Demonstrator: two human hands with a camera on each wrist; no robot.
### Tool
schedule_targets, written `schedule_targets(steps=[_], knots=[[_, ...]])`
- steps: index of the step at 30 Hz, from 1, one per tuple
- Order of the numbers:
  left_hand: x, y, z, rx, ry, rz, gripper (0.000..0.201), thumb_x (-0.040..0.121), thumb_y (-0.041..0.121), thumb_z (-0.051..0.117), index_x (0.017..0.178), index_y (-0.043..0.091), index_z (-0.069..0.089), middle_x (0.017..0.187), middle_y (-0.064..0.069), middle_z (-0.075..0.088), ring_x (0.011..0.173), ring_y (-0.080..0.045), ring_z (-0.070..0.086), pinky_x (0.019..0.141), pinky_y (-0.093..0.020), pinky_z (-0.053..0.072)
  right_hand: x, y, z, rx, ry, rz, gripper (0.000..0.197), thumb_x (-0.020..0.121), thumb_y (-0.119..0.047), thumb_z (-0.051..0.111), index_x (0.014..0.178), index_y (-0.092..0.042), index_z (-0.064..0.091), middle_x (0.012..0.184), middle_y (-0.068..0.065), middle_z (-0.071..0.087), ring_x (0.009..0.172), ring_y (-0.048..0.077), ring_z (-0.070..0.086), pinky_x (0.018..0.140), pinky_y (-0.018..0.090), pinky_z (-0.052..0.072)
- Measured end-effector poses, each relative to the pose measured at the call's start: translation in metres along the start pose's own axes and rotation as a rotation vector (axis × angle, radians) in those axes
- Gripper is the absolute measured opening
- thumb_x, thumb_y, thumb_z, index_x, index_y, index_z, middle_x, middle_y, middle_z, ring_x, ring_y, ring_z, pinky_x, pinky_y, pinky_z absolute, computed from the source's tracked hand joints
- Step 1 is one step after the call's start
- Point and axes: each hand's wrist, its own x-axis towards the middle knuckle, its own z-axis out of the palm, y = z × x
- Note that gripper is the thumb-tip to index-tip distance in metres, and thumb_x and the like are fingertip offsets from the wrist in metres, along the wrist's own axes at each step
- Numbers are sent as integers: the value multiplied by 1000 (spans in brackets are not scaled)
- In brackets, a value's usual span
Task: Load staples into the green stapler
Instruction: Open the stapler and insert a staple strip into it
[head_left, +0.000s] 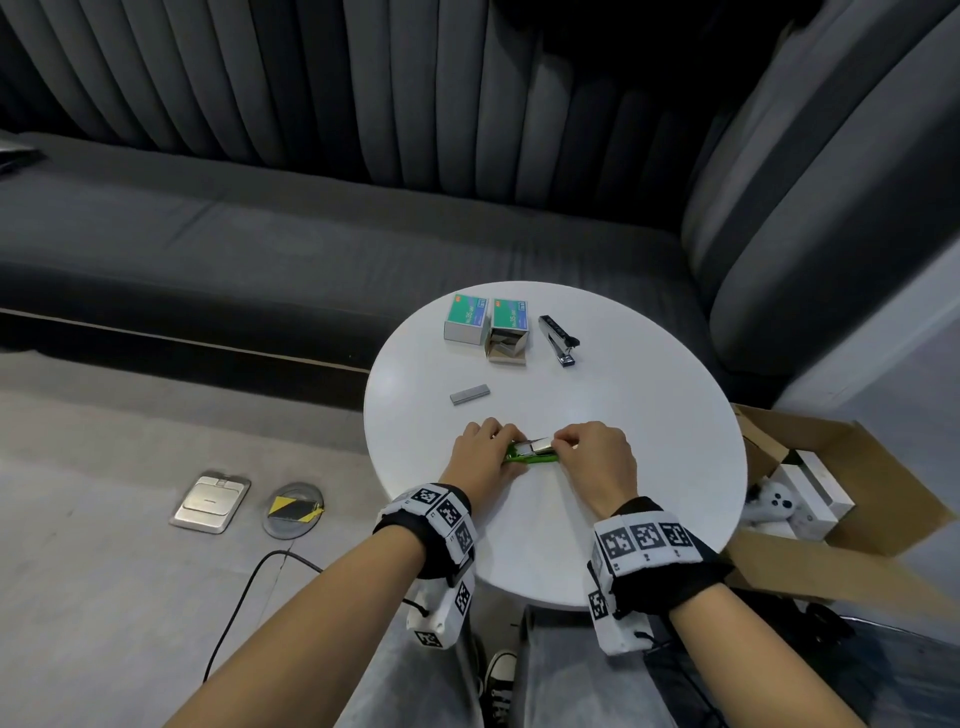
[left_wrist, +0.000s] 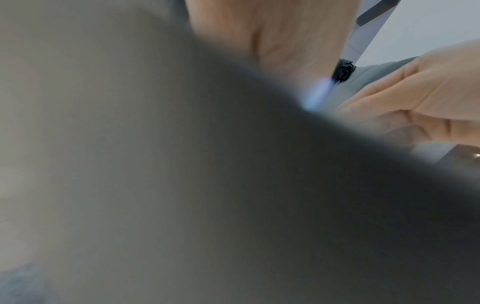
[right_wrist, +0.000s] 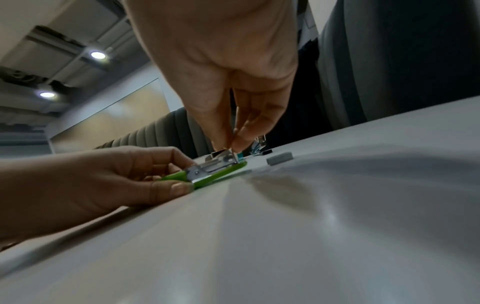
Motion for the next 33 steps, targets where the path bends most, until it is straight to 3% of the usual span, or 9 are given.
schedule_targets(steps=[8,11,14,16,18,21,25,30,33], knots=[[1,1,0,9,2,-9,31,85,27,58,113,16,54,113,-9,52,105,-29,43,90,-35,36,-5,-3,1,-20,-18,5,24,89,-17,52,102,-9,70,104,14,69,98,31,61,78,35,48],[2,1,0,18,2,-4,31,85,27,58,114,16,54,113,-9,52,105,-29,43,90,-35,35,-5,-1,2,-28,-50,-18,25,89,-16,50,98,-7,71,97,16,69,90,32,61,71,34,47],[1,1,-1,15,12,-1,31,85,26,58,113,17,54,113,-9,53,105,-28,43,90,-35,35,-1,7,4,124,-33,4,22,87,-14,55,99,-6,72,96,11,71,89,27,62,73,28,45],[0,1,-1,17,11,-1,31,85,26,58,114,17,54,113,-9,53,105,-28,43,91,-35,35,3,11,6,324,-32,97,19,83,-10,60,96,-4,72,82,4,68,80,21,59,74,26,42],[-1,0,-2,18,6,-2,31,86,27,57,114,17,53,114,-9,52,105,-28,42,91,-35,35,7,12,9,526,-68,223,10,80,-6,63,84,-6,72,65,0,59,64,19,50,64,26,42],[-1,0,-2,24,-1,0,31,86,27,57,114,17,53,114,-9,52,105,-28,43,92,-35,35,12,12,11,725,-122,384,11,78,-4,67,69,-10,66,58,4,53,49,16,43,46,23,35],[-2,1,-2,22,3,-1,30,86,27,57,114,17,53,114,-8,52,105,-27,42,91,-34,35,16,3,7,731,-145,394,13,77,-6,69,65,-10,64,56,5,53,45,14,39,39,20,33],[0,3,-3,32,-7,-6,32,86,27,57,115,16,52,116,-9,51,107,-28,42,91,-34,33,20,-5,4,420,-138,269,6,73,-14,71,69,-9,71,61,-3,59,63,14,52,66,29,44],[0,4,-3,26,-11,-8,31,86,26,57,115,16,52,116,-9,51,107,-28,42,91,-34,33,27,5,-2,494,-112,314,8,77,-14,69,69,-12,68,64,-1,57,60,12,50,67,30,45]])
